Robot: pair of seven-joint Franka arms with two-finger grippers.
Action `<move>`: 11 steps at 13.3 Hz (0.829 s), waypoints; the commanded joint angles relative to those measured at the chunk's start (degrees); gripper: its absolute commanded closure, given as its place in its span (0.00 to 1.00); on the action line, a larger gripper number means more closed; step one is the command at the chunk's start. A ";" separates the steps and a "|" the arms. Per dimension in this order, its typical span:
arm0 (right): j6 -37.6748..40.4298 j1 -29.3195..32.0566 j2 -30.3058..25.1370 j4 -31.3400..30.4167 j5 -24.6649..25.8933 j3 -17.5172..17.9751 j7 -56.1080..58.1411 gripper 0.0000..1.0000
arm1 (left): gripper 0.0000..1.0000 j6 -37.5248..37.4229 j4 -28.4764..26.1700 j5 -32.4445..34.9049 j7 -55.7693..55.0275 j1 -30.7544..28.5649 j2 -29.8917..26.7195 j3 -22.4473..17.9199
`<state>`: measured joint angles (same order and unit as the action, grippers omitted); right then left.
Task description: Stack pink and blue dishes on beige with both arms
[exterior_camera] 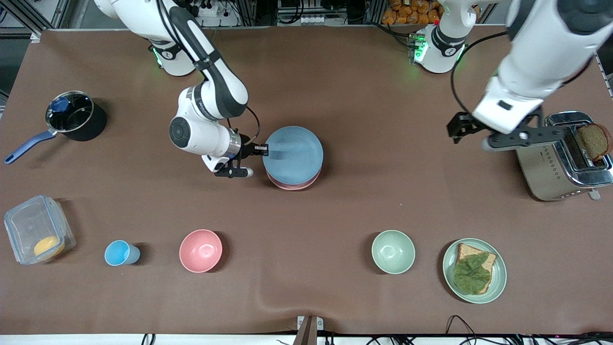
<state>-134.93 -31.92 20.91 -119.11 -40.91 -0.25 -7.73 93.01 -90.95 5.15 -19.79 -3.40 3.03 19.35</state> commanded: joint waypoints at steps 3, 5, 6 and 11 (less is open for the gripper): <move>-2.17 -1.39 -1.05 -2.27 -1.89 -0.80 -0.88 1.00 | 0.00 -6.78 5.17 -3.04 5.46 0.94 0.31 -6.51; -3.13 -1.91 -0.61 -2.44 -1.89 -0.71 -0.88 1.00 | 0.00 -7.84 5.00 -3.48 5.29 0.77 -0.56 -6.51; -4.62 -2.70 -0.17 -3.23 -1.89 -0.80 -0.97 1.00 | 0.00 -7.84 4.91 -3.48 5.38 0.59 -0.83 -6.60; -6.75 -3.94 0.62 -3.59 -2.95 -0.80 -1.41 1.00 | 0.00 -7.84 4.47 -3.74 6.00 0.42 -1.89 -8.62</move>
<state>-140.85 -34.74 22.06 -121.87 -41.73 -0.36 -8.81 86.28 -86.33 2.69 -14.86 -3.01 2.40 11.42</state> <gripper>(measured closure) 0.947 0.000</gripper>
